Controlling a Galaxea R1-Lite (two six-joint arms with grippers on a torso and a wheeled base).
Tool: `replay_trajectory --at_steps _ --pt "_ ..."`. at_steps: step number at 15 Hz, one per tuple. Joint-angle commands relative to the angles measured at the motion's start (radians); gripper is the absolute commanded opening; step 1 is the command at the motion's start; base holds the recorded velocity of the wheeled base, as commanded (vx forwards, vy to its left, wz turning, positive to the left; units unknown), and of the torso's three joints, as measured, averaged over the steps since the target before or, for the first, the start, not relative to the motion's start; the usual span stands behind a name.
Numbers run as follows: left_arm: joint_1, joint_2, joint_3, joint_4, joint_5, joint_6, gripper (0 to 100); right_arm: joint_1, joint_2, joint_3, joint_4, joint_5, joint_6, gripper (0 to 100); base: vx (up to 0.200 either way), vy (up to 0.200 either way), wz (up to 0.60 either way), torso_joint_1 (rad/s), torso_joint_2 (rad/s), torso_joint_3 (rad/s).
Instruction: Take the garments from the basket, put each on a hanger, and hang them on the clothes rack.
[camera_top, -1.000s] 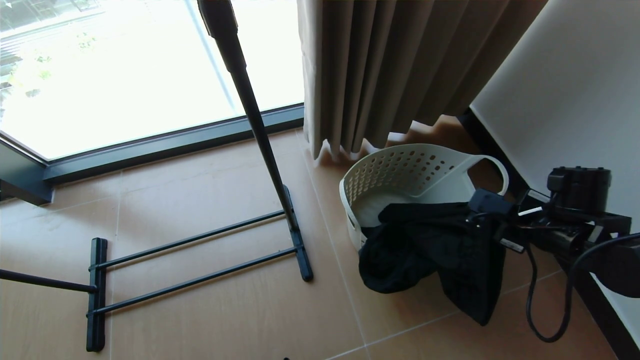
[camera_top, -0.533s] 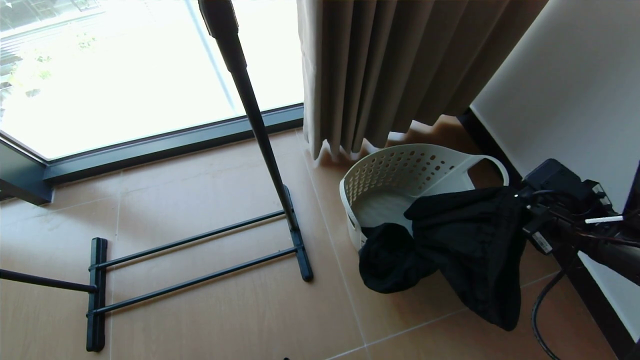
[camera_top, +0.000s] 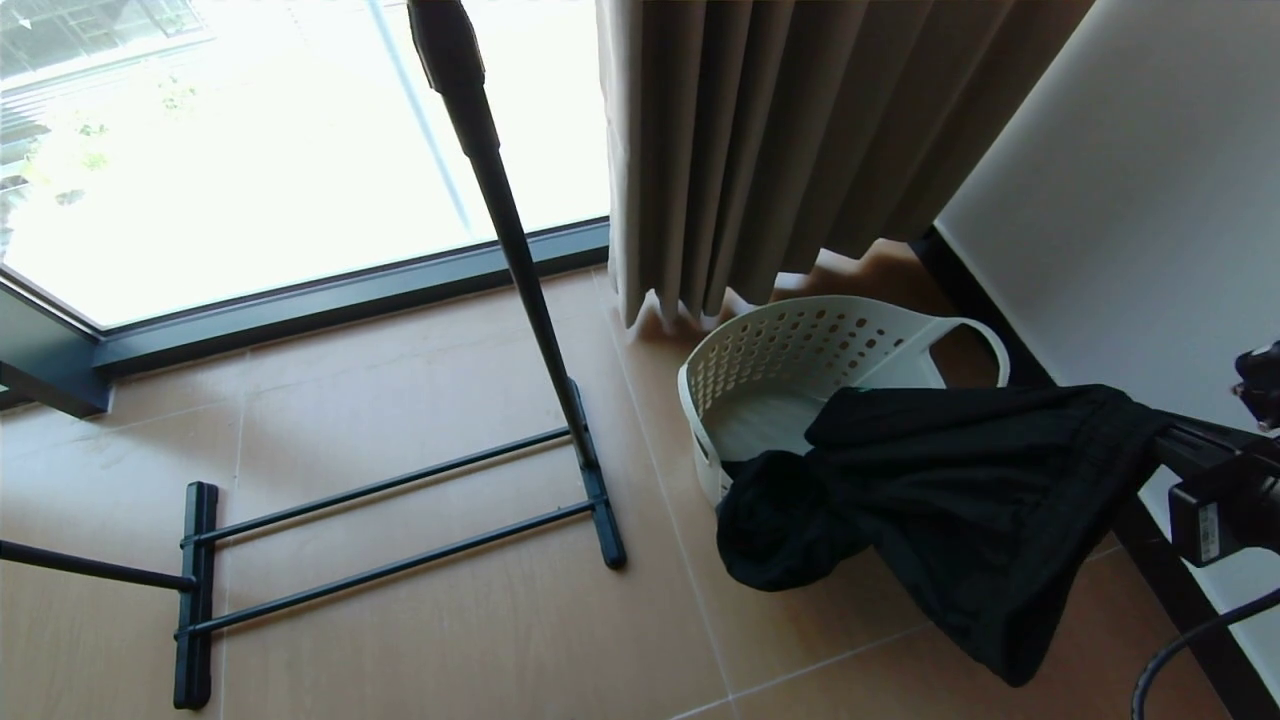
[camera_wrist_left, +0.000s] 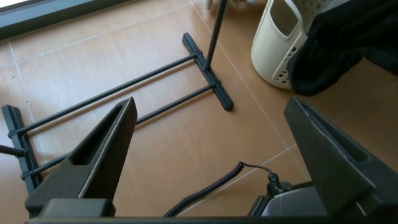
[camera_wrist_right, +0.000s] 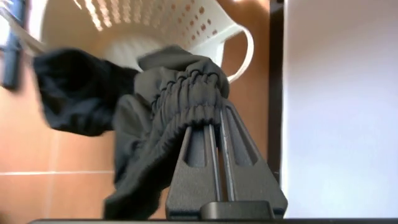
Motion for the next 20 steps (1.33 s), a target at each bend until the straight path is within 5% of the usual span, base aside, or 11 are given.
replay_trajectory --at_steps 1,20 --pt "0.0 0.001 0.0 0.0 0.001 -0.001 100 0.065 -0.085 0.031 0.0 -0.001 0.04 0 0.0 0.0 0.0 0.002 0.0 0.168" --pt "0.0 0.001 0.0 0.0 0.001 -0.001 100 0.082 -0.025 0.026 -0.042 -0.005 0.114 0 0.0 0.0 0.0 0.003 0.0 0.204"
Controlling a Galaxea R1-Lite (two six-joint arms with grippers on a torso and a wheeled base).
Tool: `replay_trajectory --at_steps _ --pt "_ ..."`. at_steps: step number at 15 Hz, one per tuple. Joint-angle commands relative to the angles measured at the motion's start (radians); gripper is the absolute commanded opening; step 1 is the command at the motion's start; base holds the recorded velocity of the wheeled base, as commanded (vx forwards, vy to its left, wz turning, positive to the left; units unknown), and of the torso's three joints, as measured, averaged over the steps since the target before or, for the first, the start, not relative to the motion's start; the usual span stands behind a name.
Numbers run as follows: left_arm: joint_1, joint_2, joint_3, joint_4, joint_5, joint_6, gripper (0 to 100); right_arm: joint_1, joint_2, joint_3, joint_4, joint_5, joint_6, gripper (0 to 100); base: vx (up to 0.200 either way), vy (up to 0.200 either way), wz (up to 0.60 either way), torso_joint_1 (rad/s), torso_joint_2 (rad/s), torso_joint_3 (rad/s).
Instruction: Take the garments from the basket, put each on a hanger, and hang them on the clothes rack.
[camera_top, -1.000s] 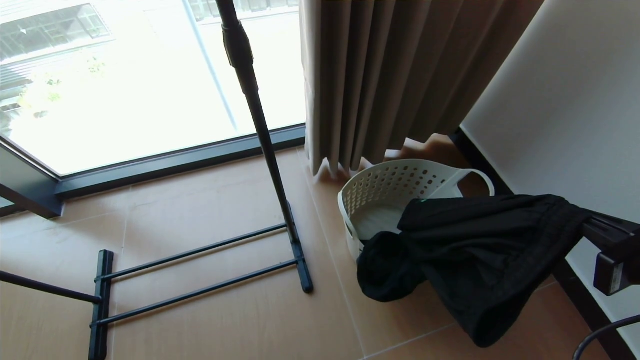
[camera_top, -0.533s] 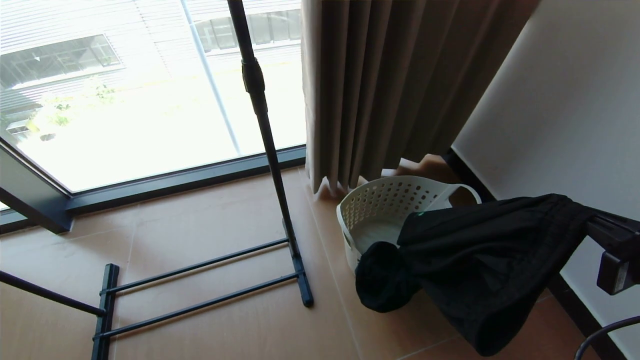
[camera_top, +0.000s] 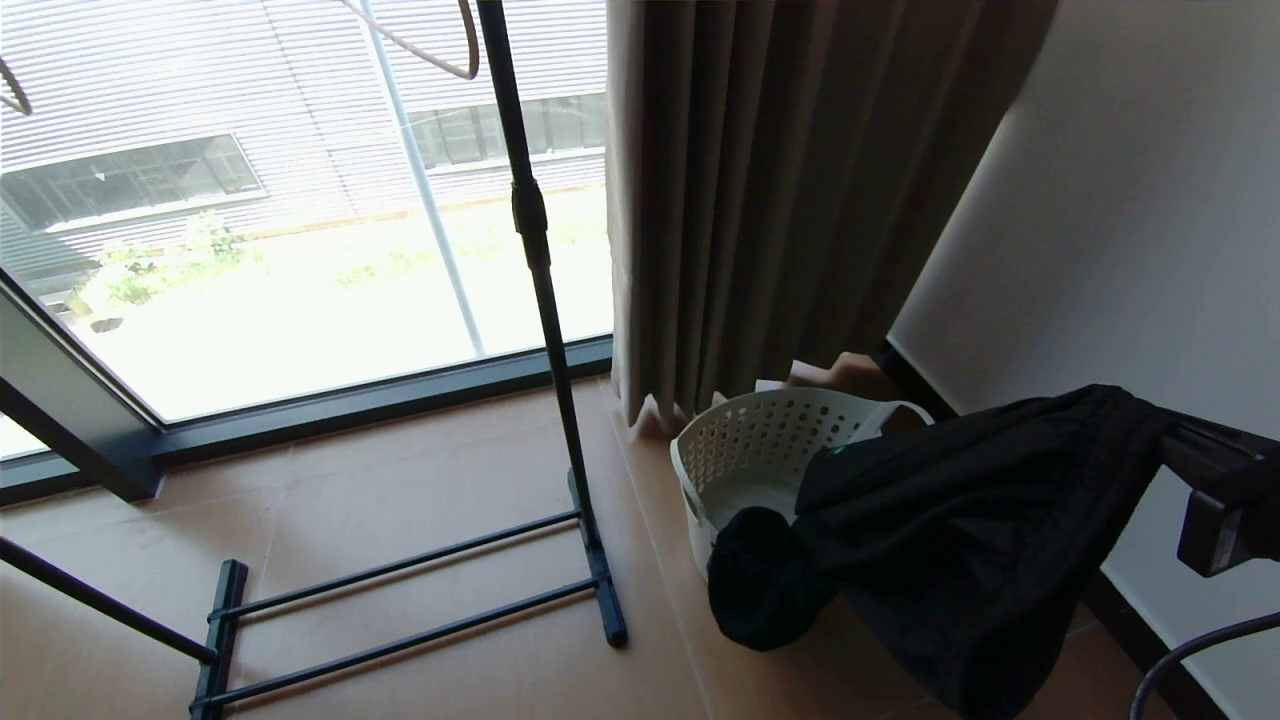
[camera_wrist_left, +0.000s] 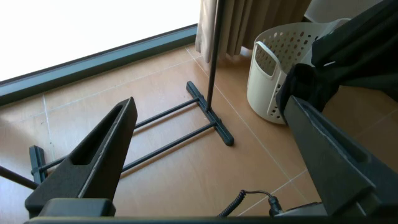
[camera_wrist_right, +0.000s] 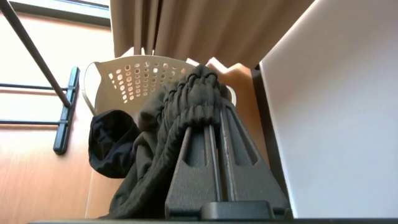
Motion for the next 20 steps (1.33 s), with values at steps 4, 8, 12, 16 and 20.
replay_trajectory --at_steps 4,8,12,16,20 --pt "0.0 0.001 0.0 0.0 0.0 0.001 100 0.0 0.054 -0.006 -0.022 0.001 0.015 0 0.0 0.0 0.0 0.006 0.0 0.195" --pt "0.0 0.001 0.0 0.0 0.0 0.001 100 0.0 0.089 0.006 -0.106 -0.002 0.031 0 0.0 0.0 0.0 0.004 0.0 0.203" --pt "0.0 0.001 0.0 0.0 0.0 0.001 100 0.0 0.084 0.022 -0.106 0.0 0.031 0 0.0 0.0 0.0 0.004 0.0 0.195" --pt "0.0 0.001 0.0 0.0 0.0 0.001 100 -0.001 0.083 0.025 -0.106 0.0 0.031 0 0.0 0.0 0.0 0.04 -0.31 -0.193" --pt "0.0 0.001 0.0 0.0 0.0 0.001 100 0.0 0.086 0.029 -0.106 0.0 0.031 0 0.0 0.0 0.0 0.101 -0.45 -0.35"
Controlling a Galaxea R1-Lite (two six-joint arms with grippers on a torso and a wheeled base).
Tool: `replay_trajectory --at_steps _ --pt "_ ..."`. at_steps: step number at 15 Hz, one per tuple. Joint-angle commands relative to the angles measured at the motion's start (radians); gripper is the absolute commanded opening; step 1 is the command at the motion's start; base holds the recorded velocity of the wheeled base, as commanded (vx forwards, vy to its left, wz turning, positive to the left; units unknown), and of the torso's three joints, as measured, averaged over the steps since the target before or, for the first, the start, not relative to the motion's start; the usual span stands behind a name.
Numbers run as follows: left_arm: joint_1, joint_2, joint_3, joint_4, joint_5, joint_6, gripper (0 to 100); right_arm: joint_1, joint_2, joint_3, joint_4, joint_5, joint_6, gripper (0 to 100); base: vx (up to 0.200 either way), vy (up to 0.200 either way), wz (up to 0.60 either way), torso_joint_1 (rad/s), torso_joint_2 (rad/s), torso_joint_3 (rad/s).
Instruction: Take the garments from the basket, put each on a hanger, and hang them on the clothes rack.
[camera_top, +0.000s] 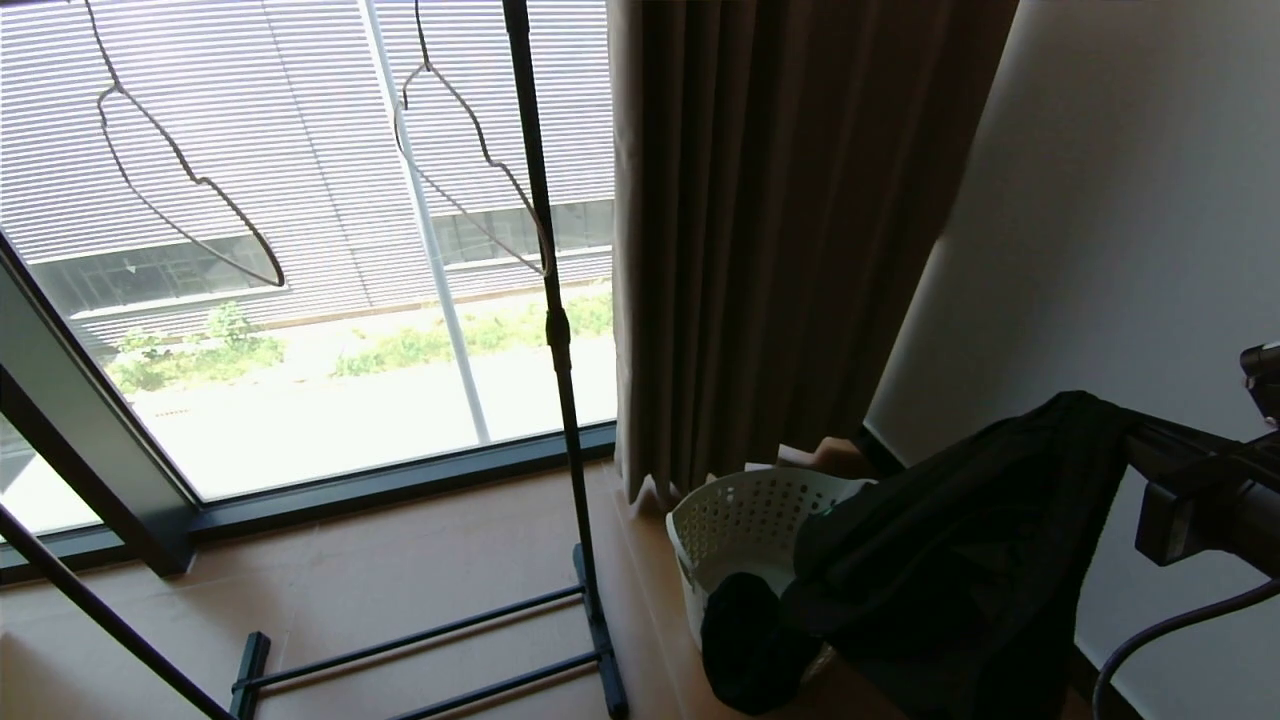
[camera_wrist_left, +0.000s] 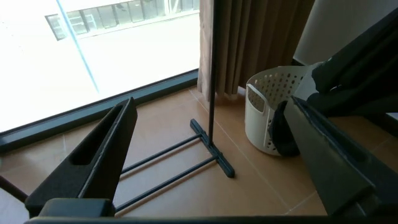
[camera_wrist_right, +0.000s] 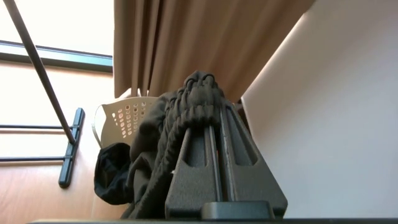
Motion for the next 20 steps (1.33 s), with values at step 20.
replay_trajectory --at_steps 20 --pt "0.0 0.001 0.0 0.0 0.0 0.0 100 0.001 -0.015 0.02 -0.002 0.015 -0.002 0 0.0 0.0 0.0 0.054 -0.18 -0.113"
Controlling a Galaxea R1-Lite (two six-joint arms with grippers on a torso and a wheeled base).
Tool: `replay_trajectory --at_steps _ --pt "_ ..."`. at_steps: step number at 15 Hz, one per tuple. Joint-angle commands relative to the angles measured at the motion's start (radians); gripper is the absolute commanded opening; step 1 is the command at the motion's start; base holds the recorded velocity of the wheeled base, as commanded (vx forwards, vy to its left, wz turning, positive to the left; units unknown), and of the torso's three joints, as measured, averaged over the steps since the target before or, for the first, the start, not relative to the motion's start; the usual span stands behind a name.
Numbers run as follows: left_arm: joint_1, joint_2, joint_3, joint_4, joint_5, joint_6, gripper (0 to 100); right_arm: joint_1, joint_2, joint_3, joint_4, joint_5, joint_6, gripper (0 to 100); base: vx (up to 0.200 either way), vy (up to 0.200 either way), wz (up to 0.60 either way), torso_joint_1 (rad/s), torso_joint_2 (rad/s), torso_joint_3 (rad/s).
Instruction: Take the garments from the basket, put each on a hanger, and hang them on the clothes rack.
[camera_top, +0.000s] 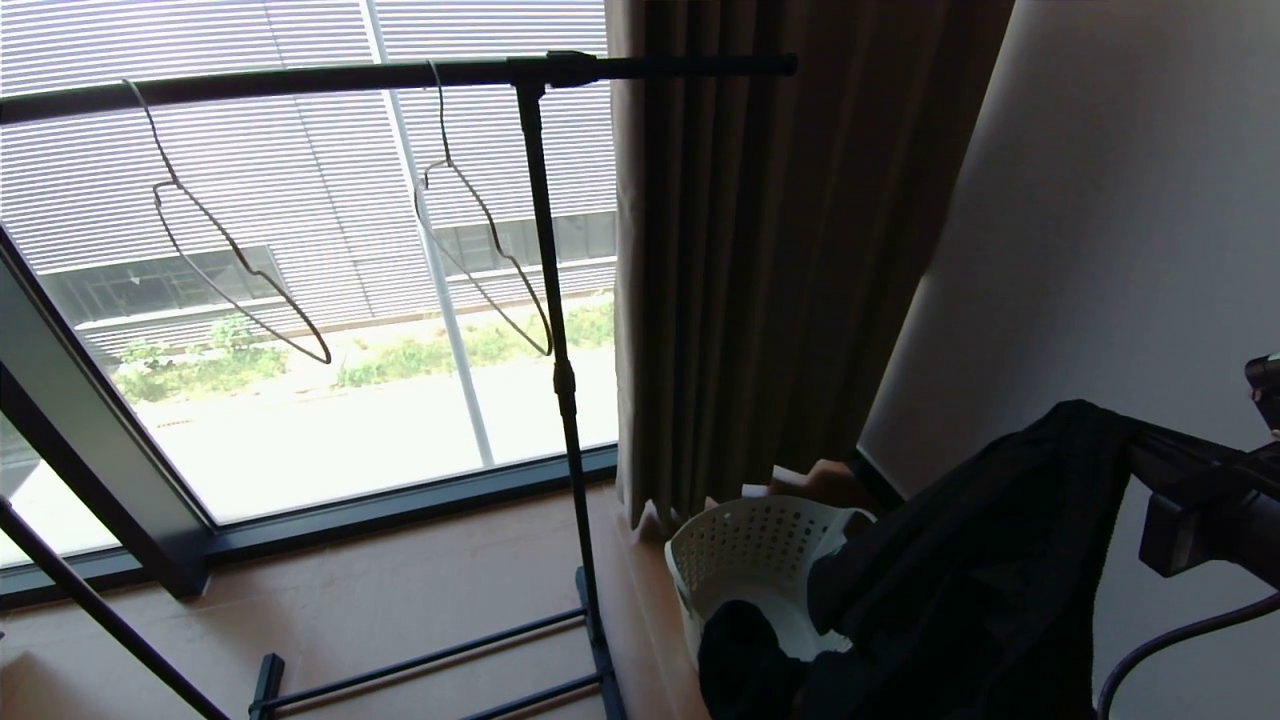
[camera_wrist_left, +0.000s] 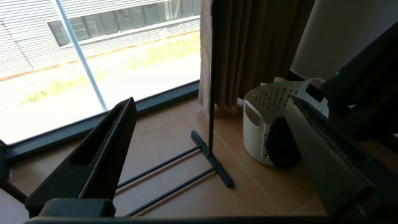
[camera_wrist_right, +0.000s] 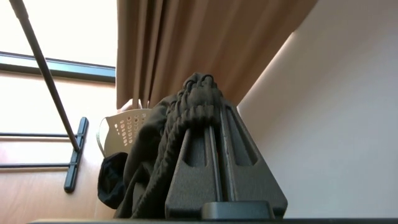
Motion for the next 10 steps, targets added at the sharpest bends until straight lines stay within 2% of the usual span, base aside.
replay_trajectory --at_steps 1,10 --pt "0.0 0.001 0.0 0.0 0.0 0.0 100 0.0 0.0 0.004 -0.001 0.004 -0.001 0 0.0 0.0 0.0 0.119 -0.34 -0.212" --pt "0.0 0.001 0.0 0.0 0.0 0.0 100 0.0 0.005 0.015 -0.001 0.004 -0.008 0 0.0 0.0 0.0 0.203 -0.52 -0.32"
